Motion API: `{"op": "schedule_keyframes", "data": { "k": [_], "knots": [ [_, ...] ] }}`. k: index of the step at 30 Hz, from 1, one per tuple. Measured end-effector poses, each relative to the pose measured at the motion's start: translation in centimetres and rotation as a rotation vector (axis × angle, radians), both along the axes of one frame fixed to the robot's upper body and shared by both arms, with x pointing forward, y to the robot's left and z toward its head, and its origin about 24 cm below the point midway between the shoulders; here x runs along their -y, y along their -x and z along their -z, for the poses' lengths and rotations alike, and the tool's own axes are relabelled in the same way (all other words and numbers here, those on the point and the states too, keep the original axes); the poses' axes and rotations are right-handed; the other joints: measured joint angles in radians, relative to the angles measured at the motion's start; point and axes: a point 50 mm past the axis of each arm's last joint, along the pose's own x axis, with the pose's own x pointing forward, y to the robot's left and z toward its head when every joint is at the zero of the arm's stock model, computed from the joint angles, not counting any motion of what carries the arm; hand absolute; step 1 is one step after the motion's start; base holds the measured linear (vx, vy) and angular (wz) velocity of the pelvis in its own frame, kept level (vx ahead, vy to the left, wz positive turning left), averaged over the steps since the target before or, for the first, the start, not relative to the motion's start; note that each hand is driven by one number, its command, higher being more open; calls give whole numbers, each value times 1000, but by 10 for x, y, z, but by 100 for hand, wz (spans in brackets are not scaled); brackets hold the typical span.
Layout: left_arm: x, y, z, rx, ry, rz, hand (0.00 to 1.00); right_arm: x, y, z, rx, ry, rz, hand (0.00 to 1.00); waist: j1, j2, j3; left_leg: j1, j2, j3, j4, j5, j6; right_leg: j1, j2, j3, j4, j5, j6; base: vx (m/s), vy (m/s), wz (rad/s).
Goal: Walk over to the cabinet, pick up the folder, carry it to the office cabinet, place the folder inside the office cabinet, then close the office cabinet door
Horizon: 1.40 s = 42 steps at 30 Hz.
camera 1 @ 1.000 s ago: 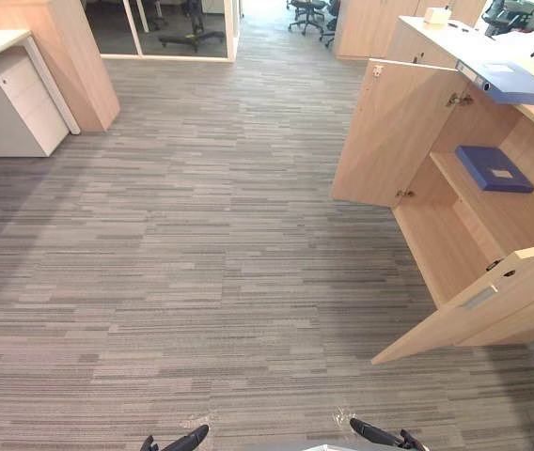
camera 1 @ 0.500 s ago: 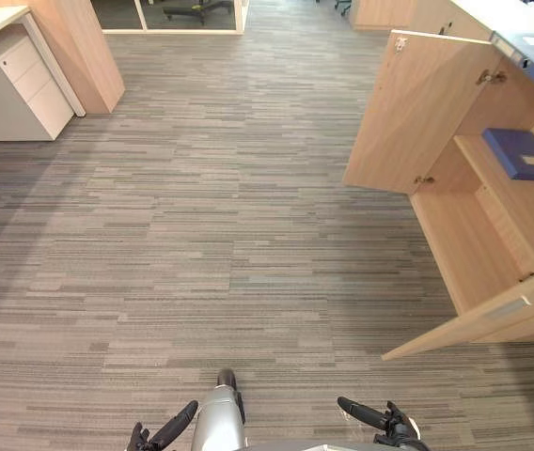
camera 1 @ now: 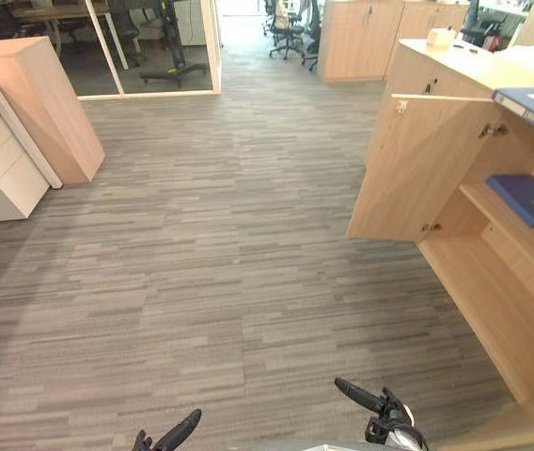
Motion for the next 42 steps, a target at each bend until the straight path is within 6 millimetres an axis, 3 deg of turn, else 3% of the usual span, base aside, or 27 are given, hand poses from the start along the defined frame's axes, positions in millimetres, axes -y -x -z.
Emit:
{"op": "schedule_keyframes", "data": {
  "k": [1,3,4,5,6,7,8,10,12,13,14,16,19,22,24,25,26,27,29,30,32,33,34,35,37,39,42],
  "knots": [
    [0,-3,0,0,1,15,100,-1,-6,-2,17,-2,-3,100,-3,3,20,40,11,-2,-20,-2,-3,-7,25,-44,-64,-37,6,272,-37,3],
    [2,-7,0,11,6,21,100,-6,-11,-4,40,-12,-5,100,-10,4,33,83,37,3,-56,-32,-23,-34,88,-182,-376,-55,25,237,-89,6],
    [0,-8,-1,18,6,18,100,-8,-13,-4,44,-17,-4,100,-10,-4,38,92,37,6,-64,-38,-29,-37,97,-214,-461,-45,24,222,-157,-2],
    [-1,-10,-1,24,1,16,100,-10,-15,-4,50,-22,-5,100,-9,-12,44,107,36,12,-68,-55,-46,-40,118,-263,-621,0,22,158,-142,-10],
    [-1,-9,-1,19,0,16,100,-10,-15,-4,49,-24,-5,100,-9,-12,44,115,36,14,-68,-68,-58,-40,128,-277,-681,30,9,283,-230,-10],
    [3,-7,0,8,10,23,100,-7,-15,-5,53,-17,-4,100,-14,2,50,136,54,13,-65,-95,-77,-32,155,-276,-684,104,-64,324,-217,-20],
    [13,-5,3,-5,36,29,100,-2,-17,-6,60,-4,-7,100,-13,40,48,153,98,29,-64,-115,-95,-34,199,-279,-662,57,-63,364,-221,-25],
    [17,-5,4,-6,56,16,100,-3,-19,-8,73,-5,-6,100,-14,68,49,160,149,47,-18,-130,-111,-23,255,-280,-650,-5,-67,476,-264,-33],
    [12,-10,2,16,60,-30,100,-9,-17,-6,60,-26,-6,100,-22,51,53,62,211,34,252,-138,-126,23,304,-281,-684,-30,-75,502,-357,-25],
    [13,-10,2,26,64,-63,100,-9,-16,-6,55,-29,-3,100,-22,61,56,-7,266,24,457,-123,-128,67,348,-269,-725,-36,-79,475,-308,-75],
    [15,-6,2,40,77,-122,100,-8,-14,-5,53,-36,14,100,-13,83,61,-121,349,-20,777,-57,-141,137,430,-225,-779,-50,-97,463,-242,-97],
    [14,-9,0,72,84,-164,100,-9,-12,-4,48,-51,35,100,1,81,64,-223,389,-31,1007,-60,-143,203,477,-158,-810,-77,-107,452,-89,-112],
    [3,-19,-6,130,58,-184,100,-12,-4,0,10,-56,40,100,18,34,79,-376,360,-22,1023,-83,-137,316,497,-50,-899,-90,-103,521,-24,-105],
    [2,-18,-7,140,66,-227,100,-13,-2,2,-12,-56,41,100,26,8,84,-464,272,-80,748,-113,-150,389,485,59,-962,-79,-70,374,77,-112],
    [8,-15,-5,147,103,-318,100,-13,3,3,-28,-56,44,100,48,7,83,-461,187,-254,364,-90,-177,436,452,169,-994,-95,-19,602,278,-157],
    [8,-14,-5,147,107,-325,100,-13,4,4,-30,-55,45,100,49,9,80,-462,182,-279,327,-81,-179,441,449,178,-998,-99,-12,480,297,-135],
    [12,-12,-3,135,118,-340,100,-11,7,4,-39,-44,49,100,50,29,60,-463,171,-354,263,-18,-195,453,441,218,-1001,-116,20,518,352,-107],
    [13,-7,-1,117,118,-349,100,-12,11,5,-50,-47,50,100,53,28,36,-456,156,-352,290,77,-188,460,417,251,-995,-130,48,537,374,-110],
    [5,-11,-3,132,95,-350,100,-19,15,8,-73,-62,17,100,49,-9,15,-440,134,-269,333,19,-145,425,348,245,-915,-132,81,474,319,-82],
    [5,-13,-4,137,96,-359,100,-19,16,8,-76,-62,19,100,50,-9,14,-425,129,-244,343,1,-132,410,328,239,-874,-129,90,457,322,-100],
    [6,-16,-3,138,102,-368,100,-16,13,7,-62,-60,29,100,60,-7,15,-329,98,-135,328,-35,-77,289,225,235,-574,-113,88,419,377,-119],
    [7,-17,-3,137,105,-364,100,-13,11,6,-52,-54,32,100,58,0,20,-303,89,-119,319,-42,-66,249,198,224,-476,-91,68,387,393,-90],
    [9,-19,-2,127,106,-335,100,-10,6,4,-34,-51,45,100,37,10,27,-246,75,-94,297,-55,-44,189,134,167,-313,-58,28,262,263,-50],
    [8,-20,-1,117,107,-309,100,-9,2,3,-22,-48,41,100,23,24,36,-185,69,-78,267,-59,-38,164,80,77,-207,-60,19,296,296,-37],
    [7,-19,0,94,94,-258,100,-11,-1,2,-7,-52,34,100,14,24,35,-103,73,-54,199,-69,-26,128,40,-33,-136,-63,15,153,134,-38],
    [5,-19,0,83,89,-235,100,-11,-4,0,19,-51,27,100,12,16,39,-72,77,-26,170,-85,-30,68,51,-76,-156,-67,21,84,39,-44],
    [9,-11,4,29,94,-198,100,-11,-9,-1,32,-53,16,100,-6,20,49,-34,108,21,138,-97,-56,65,114,-216,-397,-93,34,128,-93,-48]
  ]
}}
